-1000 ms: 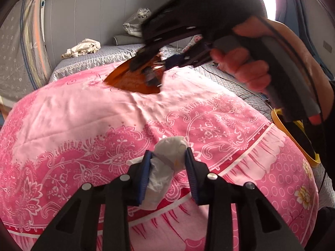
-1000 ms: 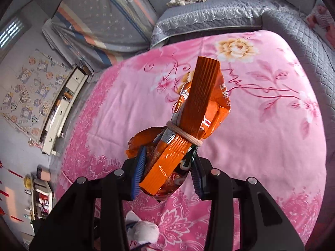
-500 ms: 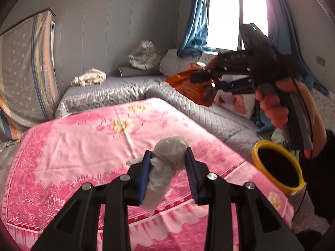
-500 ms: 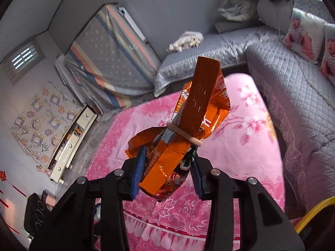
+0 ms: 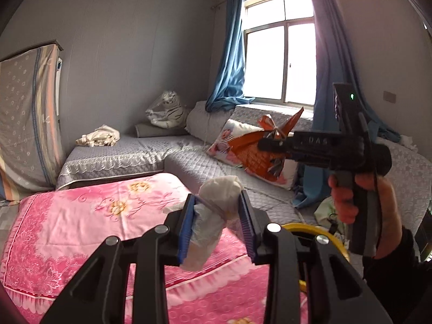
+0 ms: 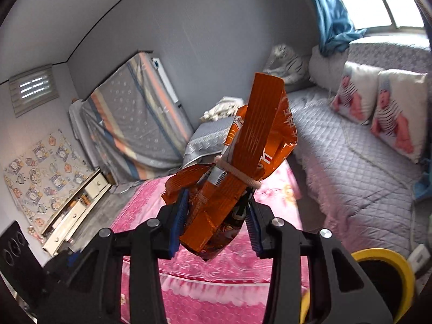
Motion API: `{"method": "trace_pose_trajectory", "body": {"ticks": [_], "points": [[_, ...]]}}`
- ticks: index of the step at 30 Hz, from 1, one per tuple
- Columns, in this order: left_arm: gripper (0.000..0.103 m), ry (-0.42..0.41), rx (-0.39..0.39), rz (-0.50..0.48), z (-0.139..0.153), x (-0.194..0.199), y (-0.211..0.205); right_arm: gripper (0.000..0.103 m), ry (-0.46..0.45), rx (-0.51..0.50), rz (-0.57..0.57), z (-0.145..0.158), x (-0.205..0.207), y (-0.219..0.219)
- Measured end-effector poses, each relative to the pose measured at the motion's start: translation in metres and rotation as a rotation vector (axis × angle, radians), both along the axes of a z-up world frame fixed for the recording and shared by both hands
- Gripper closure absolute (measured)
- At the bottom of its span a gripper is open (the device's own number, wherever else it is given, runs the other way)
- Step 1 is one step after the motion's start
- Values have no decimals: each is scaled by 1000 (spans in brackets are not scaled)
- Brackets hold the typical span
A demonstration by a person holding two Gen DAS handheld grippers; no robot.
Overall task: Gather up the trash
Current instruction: 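Carry the white tissue in left tool while right tool carries the orange wrapper to the bin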
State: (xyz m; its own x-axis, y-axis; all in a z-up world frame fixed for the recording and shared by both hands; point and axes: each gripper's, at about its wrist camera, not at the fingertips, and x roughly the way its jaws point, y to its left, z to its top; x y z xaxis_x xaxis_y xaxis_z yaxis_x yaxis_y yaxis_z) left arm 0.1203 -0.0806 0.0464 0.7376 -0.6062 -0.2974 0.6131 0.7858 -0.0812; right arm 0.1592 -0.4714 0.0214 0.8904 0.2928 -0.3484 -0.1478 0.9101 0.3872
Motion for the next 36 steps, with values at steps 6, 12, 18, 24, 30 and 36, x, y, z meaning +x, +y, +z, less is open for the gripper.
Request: {"method": "trace_pose_trajectory", "body": {"ticks": [6, 12, 18, 24, 30, 36], "points": [[72, -50, -16, -39, 13, -20, -28, 65, -62, -52, -133, -5, -50, -35], [72, -96, 13, -75, 17, -39, -63, 65, -74, -98, -274, -24, -88, -74], [72, -101, 41, -135, 13, -47, -100, 65, -52, -117, -375, -52, -112, -110], [72, -82, 72, -168, 4, -44, -134, 65, 4, -119, -420, -83, -124, -131], [72, -7, 112, -191, -24, -23, -170, 65, 48, -139, -475, -106, -125, -146], [72, 58, 156, -200, -52, 0, -205, 65, 123, -211, -548, -128, -116, -150]]}}
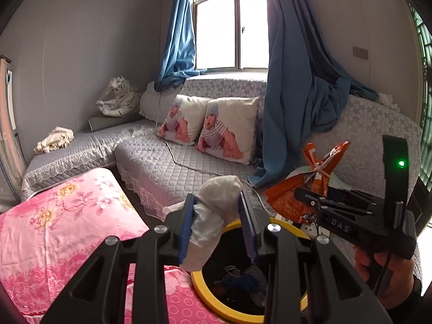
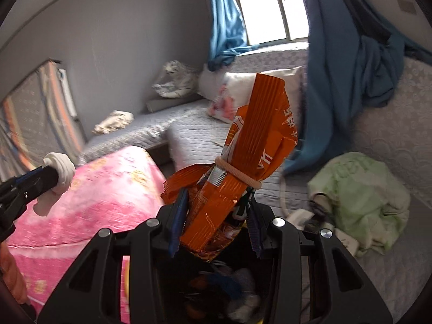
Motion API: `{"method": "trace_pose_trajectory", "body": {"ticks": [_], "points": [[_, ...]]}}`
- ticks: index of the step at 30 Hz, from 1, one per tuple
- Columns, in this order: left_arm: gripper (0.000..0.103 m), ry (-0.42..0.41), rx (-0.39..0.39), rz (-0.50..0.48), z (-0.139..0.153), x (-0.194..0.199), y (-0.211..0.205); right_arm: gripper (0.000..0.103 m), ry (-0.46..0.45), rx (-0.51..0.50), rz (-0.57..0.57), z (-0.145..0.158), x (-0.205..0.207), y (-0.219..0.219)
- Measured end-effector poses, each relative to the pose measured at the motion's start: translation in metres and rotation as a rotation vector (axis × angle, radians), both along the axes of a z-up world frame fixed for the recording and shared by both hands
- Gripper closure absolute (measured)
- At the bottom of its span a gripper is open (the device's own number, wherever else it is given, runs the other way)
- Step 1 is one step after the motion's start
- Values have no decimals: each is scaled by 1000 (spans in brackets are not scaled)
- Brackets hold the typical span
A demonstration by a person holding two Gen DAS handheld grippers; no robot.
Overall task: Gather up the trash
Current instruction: 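Carry the white tissue in left tool while right tool carries the orange wrapper to the bin, then open right tool over the bin dropping the wrapper while left tool releases the tissue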
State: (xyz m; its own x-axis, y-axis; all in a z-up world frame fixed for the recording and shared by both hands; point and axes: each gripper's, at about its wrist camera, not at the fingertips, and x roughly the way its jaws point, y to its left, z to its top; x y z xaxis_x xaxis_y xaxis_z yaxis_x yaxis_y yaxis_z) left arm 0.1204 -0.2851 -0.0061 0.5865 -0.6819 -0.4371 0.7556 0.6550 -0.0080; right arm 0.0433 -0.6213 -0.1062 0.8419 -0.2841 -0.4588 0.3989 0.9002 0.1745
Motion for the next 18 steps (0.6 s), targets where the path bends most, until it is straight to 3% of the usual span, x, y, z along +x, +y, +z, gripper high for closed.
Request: {"method": "trace_pose_trajectory", "body": {"ticks": [8, 18], "points": [[71, 110, 75, -10, -43, 29, -39, 65, 117, 36, 20, -30, 18, -8], [71, 215, 110, 20, -72, 54, -51, 64, 162, 87, 21, -43, 27, -18]]}}
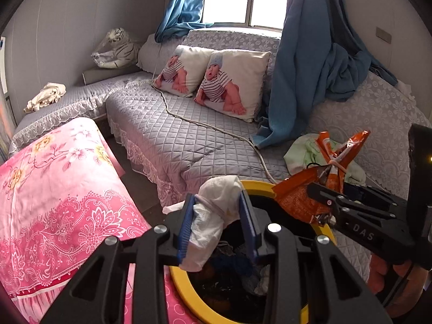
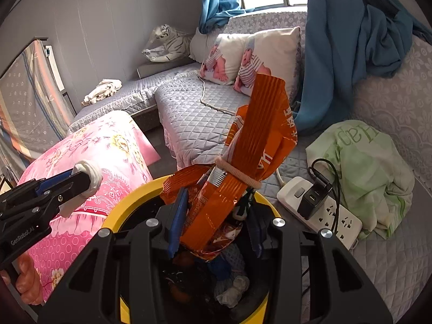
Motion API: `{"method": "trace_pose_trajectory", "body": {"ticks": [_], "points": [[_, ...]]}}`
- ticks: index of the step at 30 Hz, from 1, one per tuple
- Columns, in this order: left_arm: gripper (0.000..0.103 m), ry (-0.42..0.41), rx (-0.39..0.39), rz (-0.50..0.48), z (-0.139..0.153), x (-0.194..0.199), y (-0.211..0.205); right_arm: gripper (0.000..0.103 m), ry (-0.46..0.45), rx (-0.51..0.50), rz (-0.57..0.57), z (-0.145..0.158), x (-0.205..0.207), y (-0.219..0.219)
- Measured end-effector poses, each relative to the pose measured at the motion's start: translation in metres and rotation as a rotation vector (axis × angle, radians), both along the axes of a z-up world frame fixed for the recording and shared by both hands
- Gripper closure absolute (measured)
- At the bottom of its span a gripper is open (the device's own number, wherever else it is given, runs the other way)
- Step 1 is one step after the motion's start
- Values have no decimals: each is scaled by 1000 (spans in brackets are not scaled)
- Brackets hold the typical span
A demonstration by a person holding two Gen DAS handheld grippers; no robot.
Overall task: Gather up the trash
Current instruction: 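Open right tool over the bin dropping the wrapper while left tool releases the tissue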
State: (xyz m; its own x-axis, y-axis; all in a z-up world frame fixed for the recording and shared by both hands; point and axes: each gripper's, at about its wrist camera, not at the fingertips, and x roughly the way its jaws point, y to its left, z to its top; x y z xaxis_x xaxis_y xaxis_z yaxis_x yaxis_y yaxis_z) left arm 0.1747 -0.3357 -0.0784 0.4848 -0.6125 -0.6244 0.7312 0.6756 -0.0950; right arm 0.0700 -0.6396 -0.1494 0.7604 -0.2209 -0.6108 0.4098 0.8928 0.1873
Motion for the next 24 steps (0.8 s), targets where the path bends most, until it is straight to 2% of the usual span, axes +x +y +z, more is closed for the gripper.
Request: {"method": "trace_pose_trajectory", "body": {"ticks": [7, 13, 14, 16, 18, 21, 24], "points": [[71, 17, -4, -1, 0, 5, -3, 63, 6, -2, -6, 1, 1, -2], [67, 42, -9, 12, -1, 12, -1, 58, 13, 7, -27, 1, 2, -6], [65, 49, -7, 18, -2, 13, -1, 57, 12, 15, -29, 0, 2, -8], [52, 57, -13, 26, -2, 16, 1, 48, 9, 29, -35, 0, 1, -11], [44, 57, -14, 47, -2, 18, 3, 47, 9, 25, -46, 0, 0, -12], [41, 67, -20, 61, -2, 21, 7, 47, -2, 24, -53, 3, -4, -13], [34, 76, -36, 91, -1, 26, 16, 47, -18, 17, -77, 8, -11, -15]]}}
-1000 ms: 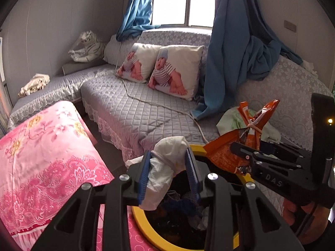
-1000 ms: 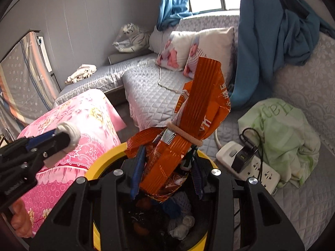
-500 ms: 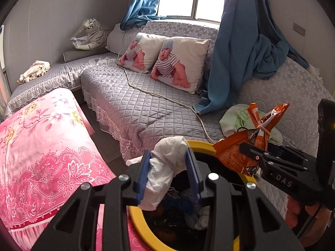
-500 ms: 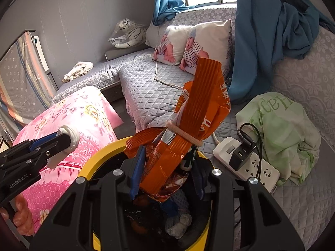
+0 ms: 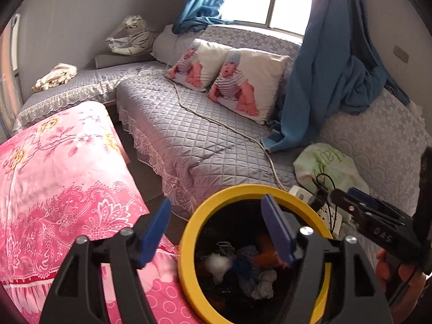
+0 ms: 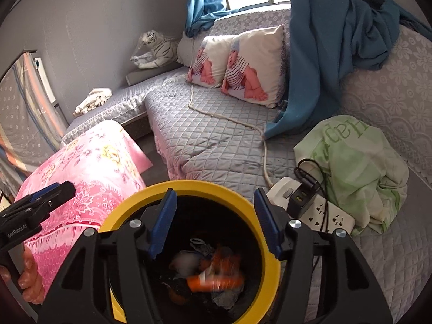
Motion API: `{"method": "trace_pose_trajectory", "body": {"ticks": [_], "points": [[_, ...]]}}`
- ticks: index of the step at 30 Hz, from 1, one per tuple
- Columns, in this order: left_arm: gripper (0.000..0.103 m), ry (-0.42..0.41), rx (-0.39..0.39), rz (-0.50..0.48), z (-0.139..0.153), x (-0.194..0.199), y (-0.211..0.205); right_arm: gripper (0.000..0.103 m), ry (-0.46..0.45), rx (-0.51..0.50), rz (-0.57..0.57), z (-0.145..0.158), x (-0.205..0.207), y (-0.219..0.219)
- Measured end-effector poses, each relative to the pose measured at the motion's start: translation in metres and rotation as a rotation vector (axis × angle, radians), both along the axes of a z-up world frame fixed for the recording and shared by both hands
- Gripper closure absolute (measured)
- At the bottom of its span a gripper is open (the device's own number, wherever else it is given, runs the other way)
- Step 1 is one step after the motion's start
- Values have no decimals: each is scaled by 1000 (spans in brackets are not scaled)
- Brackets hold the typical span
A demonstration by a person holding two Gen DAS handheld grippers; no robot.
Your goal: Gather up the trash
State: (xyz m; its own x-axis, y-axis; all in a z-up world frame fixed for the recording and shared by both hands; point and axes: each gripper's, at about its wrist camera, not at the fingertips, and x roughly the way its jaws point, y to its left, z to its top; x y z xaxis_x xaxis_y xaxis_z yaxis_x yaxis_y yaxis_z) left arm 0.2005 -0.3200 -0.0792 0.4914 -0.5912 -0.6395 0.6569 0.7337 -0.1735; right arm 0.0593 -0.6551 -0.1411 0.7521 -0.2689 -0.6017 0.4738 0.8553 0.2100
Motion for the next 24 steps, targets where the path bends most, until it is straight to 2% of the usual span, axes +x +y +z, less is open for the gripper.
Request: {"method": "trace_pose_trajectory", "body": {"ticks": [4, 10, 15, 18, 20, 24], "points": [[33, 1, -25, 33, 5, 3, 13, 47, -7, -15, -27, 4, -5, 0], [30, -18, -68, 90, 14, 7, 51, 47, 17, -100, -32, 9, 3, 18], [30, -45, -91, 167, 24, 9, 100, 46, -39, -102, 3, 19, 7, 42], [28, -82, -109, 221, 33, 5, 135, 38, -85, -120, 23, 28, 10, 61], [25, -128, -110, 271, 41, -1, 160, 36, -102, -148, 25, 34, 14, 74], [19, -196, -145, 358, 61, -13, 209, 29, -107, -195, 29, 49, 24, 100]]}}
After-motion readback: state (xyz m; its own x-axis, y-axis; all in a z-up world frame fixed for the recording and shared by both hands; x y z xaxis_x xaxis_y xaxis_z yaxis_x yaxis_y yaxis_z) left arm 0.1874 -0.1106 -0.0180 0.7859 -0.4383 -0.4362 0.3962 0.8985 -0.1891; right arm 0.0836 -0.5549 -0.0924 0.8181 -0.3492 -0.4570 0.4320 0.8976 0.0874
